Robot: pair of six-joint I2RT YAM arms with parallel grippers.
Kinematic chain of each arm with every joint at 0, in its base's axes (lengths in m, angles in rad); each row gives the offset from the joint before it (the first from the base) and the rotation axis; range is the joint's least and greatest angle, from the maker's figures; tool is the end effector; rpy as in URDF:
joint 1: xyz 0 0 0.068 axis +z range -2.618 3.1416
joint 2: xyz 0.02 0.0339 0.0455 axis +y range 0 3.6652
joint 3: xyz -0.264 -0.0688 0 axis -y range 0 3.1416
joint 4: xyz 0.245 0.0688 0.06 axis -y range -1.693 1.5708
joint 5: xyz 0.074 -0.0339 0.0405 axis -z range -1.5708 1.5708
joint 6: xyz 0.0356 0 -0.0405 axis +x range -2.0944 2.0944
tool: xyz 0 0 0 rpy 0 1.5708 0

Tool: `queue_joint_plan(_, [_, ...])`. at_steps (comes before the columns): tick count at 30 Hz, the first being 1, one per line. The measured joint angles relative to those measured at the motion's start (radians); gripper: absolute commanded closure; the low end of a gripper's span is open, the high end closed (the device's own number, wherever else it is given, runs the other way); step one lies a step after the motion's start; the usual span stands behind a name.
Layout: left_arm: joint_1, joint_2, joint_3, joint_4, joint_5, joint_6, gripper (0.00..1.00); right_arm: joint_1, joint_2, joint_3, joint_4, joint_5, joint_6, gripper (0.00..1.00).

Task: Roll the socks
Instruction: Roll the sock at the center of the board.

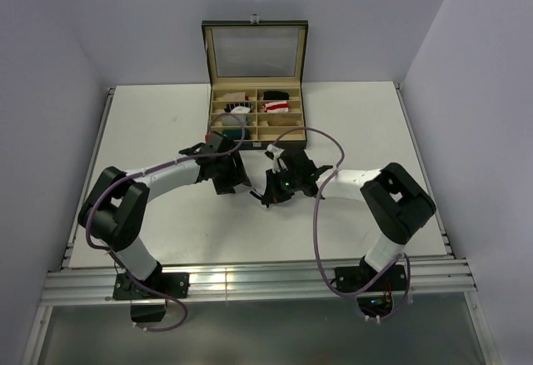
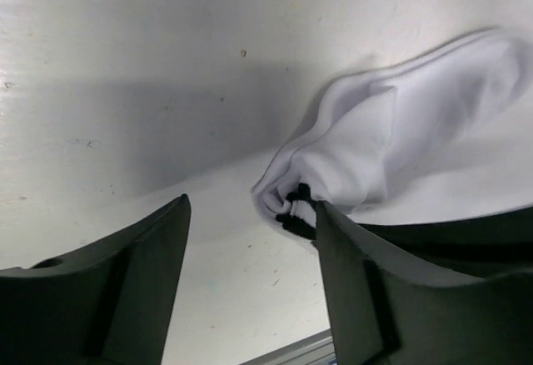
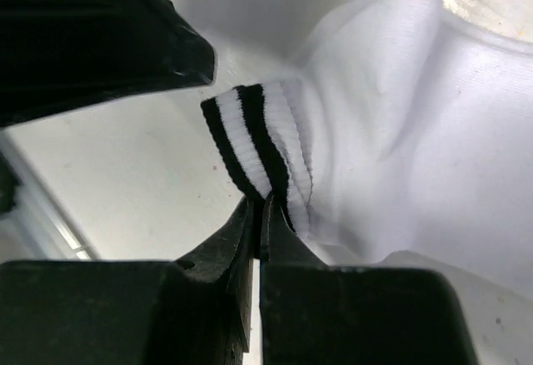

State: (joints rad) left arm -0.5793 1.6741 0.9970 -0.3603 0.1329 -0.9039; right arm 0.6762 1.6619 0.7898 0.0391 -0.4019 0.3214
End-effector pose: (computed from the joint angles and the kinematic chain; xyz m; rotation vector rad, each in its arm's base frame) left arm 0.2747 -0.1853 0.1753 -0.3971 2.7361 -0.6458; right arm 0.2404 0.2107 0.1484 -0.6416 2.4514 0.9190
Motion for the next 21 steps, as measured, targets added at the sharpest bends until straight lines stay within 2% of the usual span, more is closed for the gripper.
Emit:
queue_joint_plan(2, [0.003,-0.012,-0.003,0.012,-0.01,-0.014,0.29,-0.046,0.032,0.0,0.025,-0.1,0.021,1.0])
queue_joint_plan(5, [0.003,-0.031,-0.014,0.028,-0.017,-0.029,0.3,-0.108,0.093,-0.005,0.087,-0.257,0.064,1.0])
queue_joint_plan(11, [-0.008,-0.074,-0.064,0.073,-0.016,-0.053,0.35,-0.24,0.23,-0.075,0.346,-0.563,0.26,1.0])
queue_joint_plan(14, [-0.035,-0.078,-0.081,0.089,-0.014,-0.063,0.38,-0.265,0.261,-0.1,0.413,-0.628,0.327,1.0])
queue_joint_plan(21, [-0.089,-0.058,-0.084,0.124,0.002,-0.082,0.45,-0.273,0.292,-0.102,0.453,-0.658,0.384,1.0])
